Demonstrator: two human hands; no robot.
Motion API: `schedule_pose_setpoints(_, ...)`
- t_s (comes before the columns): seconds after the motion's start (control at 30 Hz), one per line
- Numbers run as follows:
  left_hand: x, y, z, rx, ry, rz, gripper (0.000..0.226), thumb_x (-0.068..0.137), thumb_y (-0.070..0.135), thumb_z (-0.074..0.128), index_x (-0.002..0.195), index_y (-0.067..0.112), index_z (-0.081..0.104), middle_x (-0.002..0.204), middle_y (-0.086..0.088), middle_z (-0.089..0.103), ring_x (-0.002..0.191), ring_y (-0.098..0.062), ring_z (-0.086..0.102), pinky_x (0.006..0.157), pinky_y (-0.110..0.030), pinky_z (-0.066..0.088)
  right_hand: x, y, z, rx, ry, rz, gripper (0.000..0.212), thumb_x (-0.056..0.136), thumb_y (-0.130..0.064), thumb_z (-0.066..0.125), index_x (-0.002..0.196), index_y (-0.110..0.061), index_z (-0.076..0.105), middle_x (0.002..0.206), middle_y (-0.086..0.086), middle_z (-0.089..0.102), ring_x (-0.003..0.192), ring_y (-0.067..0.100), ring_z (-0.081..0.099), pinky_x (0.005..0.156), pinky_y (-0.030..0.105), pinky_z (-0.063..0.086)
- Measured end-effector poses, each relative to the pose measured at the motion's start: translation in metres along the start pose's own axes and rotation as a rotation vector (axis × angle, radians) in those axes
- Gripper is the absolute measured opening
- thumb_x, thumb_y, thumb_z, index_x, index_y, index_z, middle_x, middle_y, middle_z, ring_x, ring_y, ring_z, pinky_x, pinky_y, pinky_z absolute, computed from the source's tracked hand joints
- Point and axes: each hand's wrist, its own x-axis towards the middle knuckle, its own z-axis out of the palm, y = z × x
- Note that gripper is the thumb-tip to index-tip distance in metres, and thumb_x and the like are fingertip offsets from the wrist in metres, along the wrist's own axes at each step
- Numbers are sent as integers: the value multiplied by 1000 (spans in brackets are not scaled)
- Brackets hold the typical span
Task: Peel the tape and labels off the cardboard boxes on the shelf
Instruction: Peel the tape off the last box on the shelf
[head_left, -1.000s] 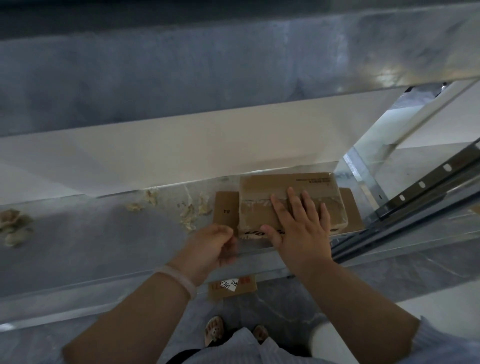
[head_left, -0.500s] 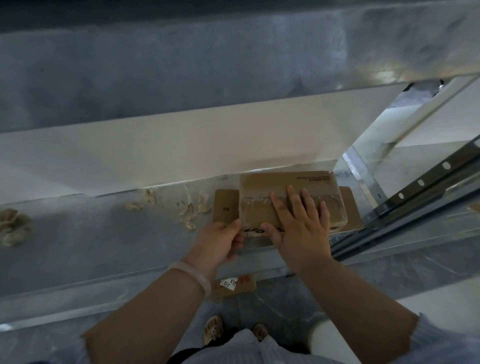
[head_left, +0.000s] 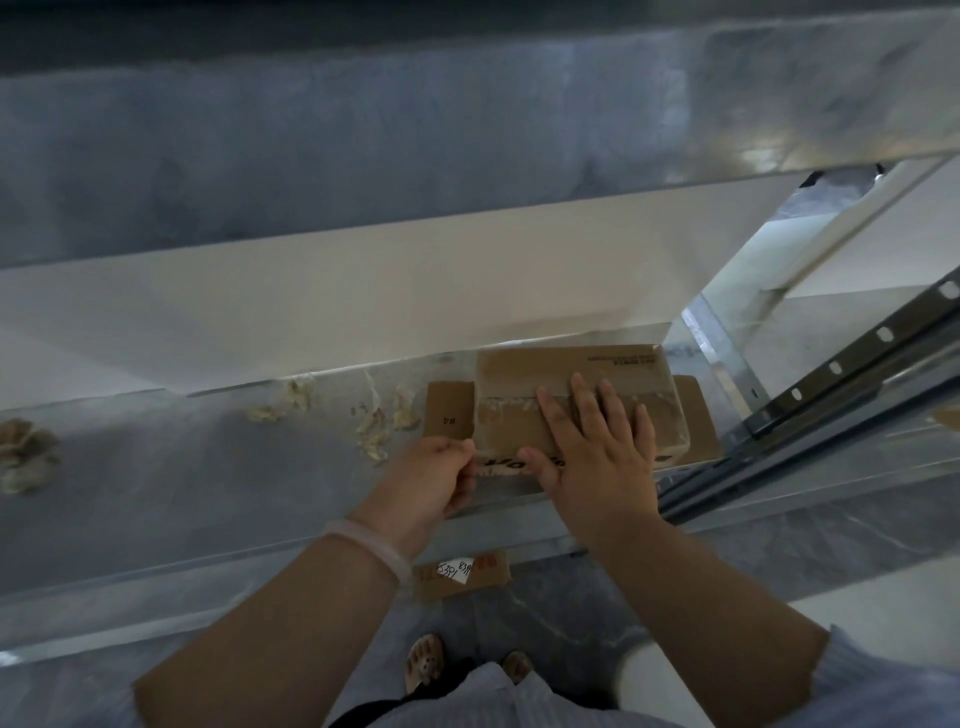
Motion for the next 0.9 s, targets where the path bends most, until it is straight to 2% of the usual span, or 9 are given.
schedule_pose_setpoints(0.07, -1, 3, -2, 44, 4, 42, 25, 98, 17, 51, 74, 11, 57, 63, -2, 54, 57, -13, 49, 63, -28, 45, 0, 0, 0, 3, 0, -3, 77, 87, -75, -1, 151, -38, 21, 161, 3, 17, 149, 29, 10, 118, 56, 6)
schedule_pose_setpoints(0.2, 3, 10, -2, -124, 1, 39, 22, 98, 13, 50, 79, 11, 58, 64, -1, 55, 59, -11, 51, 60, -24, 47, 0, 0, 0, 14, 1, -8, 76, 87, -75, -1, 151, -40, 20, 162, 2, 15, 149, 28, 7, 118, 54, 3)
schedule_pose_setpoints(0.3, 12, 14, -5, -90, 32, 151, 20, 98, 13, 51, 80, 11, 59, 67, 0, 59, 64, -11, 55, 64, -25, 49, 0, 1, 1, 24, 6, -10, 73, 89, -74, 5, 150, -40, 23, 161, 2, 18, 149, 28, 9, 118, 54, 4)
schedule_pose_setpoints(0.47, 21, 22, -13, 364, 138, 498, 19, 88, 19, 66, 69, 21, 64, 67, 5, 68, 70, -15, 63, 75, -31, 51, 0, 2, 2, 12, 30, -15, 69, 91, -72, 13, 147, -37, 33, 158, 4, 29, 146, 31, 21, 114, 54, 7)
schedule_pose_setpoints(0.6, 21, 25, -20, 664, 179, 702, 20, 74, 24, 79, 72, 23, 59, 68, 9, 60, 62, -3, 52, 58, -9, 39, 0, 2, 2, 6, 36, -16, 68, 91, -71, 14, 147, -37, 34, 156, 5, 33, 145, 32, 26, 113, 55, 12)
schedule_pose_setpoints(0.67, 24, 27, -23, 747, 168, 790, 22, 73, 25, 80, 83, 25, 61, 77, 10, 60, 68, -1, 53, 62, -7, 38, 0, 2, 2, 7, 42, -16, 68, 91, -71, 15, 146, -36, 35, 155, 5, 34, 144, 32, 28, 113, 55, 13)
schedule_pose_setpoints(0.73, 28, 29, -25, 873, 98, 871, 25, 77, 24, 78, 100, 27, 69, 89, 10, 63, 80, -4, 57, 75, -16, 45, 0, 2, 3, 8, 42, -17, 68, 92, -71, 15, 146, -36, 36, 155, 5, 34, 144, 31, 27, 113, 55, 13)
schedule_pose_setpoints(0.77, 30, 29, -26, 947, 54, 919, 22, 78, 23, 76, 100, 24, 71, 91, 9, 65, 83, -6, 58, 78, -23, 48, -1, 3, 3, 7, 42, -17, 68, 92, -71, 15, 146, -36, 35, 155, 4, 34, 144, 31, 27, 113, 55, 13)
schedule_pose_setpoints(0.9, 35, 31, -26, 1084, -10, 1082, 4, 80, 15, 71, 82, 18, 69, 90, 6, 64, 84, -13, 60, 77, -36, 53, -1, 2, 1, 14, 62, -16, 66, 92, -70, 19, 144, -36, 40, 153, 5, 39, 142, 31, 32, 111, 54, 14)
